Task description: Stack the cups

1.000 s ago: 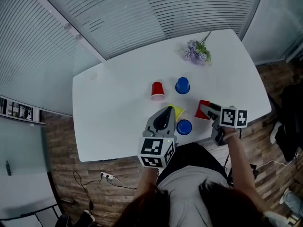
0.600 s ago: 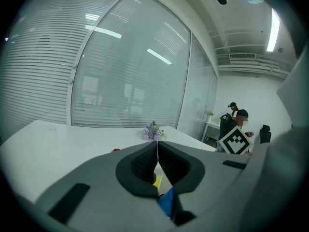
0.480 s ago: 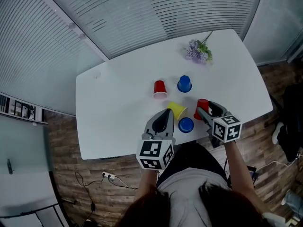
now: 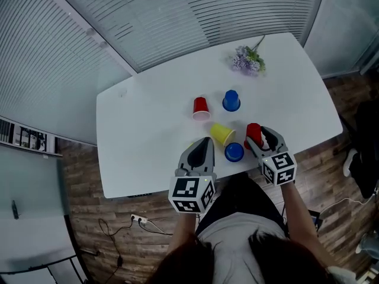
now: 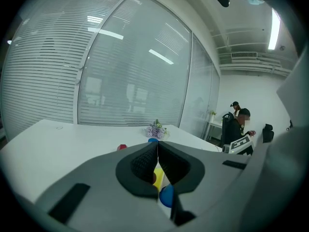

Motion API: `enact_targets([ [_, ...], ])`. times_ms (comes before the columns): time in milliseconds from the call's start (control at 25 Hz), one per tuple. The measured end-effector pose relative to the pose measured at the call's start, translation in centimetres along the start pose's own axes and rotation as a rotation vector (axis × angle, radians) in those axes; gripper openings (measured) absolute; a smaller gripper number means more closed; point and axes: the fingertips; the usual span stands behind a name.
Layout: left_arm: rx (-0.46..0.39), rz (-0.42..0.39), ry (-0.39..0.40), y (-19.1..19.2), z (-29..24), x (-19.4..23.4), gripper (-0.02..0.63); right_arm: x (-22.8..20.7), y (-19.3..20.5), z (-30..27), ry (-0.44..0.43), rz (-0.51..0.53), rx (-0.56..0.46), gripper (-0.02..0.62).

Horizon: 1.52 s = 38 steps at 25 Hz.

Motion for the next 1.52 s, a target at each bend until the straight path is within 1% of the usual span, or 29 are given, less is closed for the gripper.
enact_targets([
  [200, 0.001, -0.001, -0.006, 0.5, 0.8, 0.4, 0.021, 0.6, 0.8, 0.4, 0.025, 0.076, -0.017, 0.255],
  [320, 0.001, 0.015, -0.011, 0.9, 1.3, 0.7, 0.020, 0.8, 1.0, 0.9, 0.038, 0.093, -0.037, 0.255],
  [520, -0.002, 0.044, -0.016, 1.2, 1.9, 1.2, 0.021, 1.0, 1.7, 1.9, 0.062, 0.117, -0.031, 0.256],
  [720, -0.006, 0.082, -0.036, 1.4, 2.3, 1.7, 0.021, 2.0, 2.1, 2.4, 0.055, 0.146, -0.021, 0.255],
  [1080, 0.031, 0.249, -0.131, 3.0, 3.5, 5.0, 0.023, 2.6, 3.2, 3.1, 0.051, 0.169, -0.006, 0.252],
  [1200, 0.054, 0.305, -0.146, 3.6, 3.6, 6.2, 0.023, 2.8, 3.4, 3.1, 0.037, 0.162, 0.003, 0.253],
  [1400, 0.103, 0.445, -0.165, 4.8, 3.4, 8.2, 0.025, 3.0, 3.2, 3.5, 0.031, 0.141, -0.004, 0.268],
  [1480, 0.132, 0.499, -0.171, 5.4, 3.3, 9.0, 0.044, 3.1, 2.9, 3.9, 0.031, 0.131, -0.013, 0.274],
  [1520, 0.148, 0.524, -0.171, 5.8, 3.2, 9.3, 0.079, 3.1, 2.8, 4.1, 0.030, 0.125, -0.016, 0.275],
])
Point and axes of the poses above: the fingertips, and each gripper's own axes: z backward along the fingers, x to its left, y out of its underside, and after that the axes turned 6 degrees about -y, right-handed
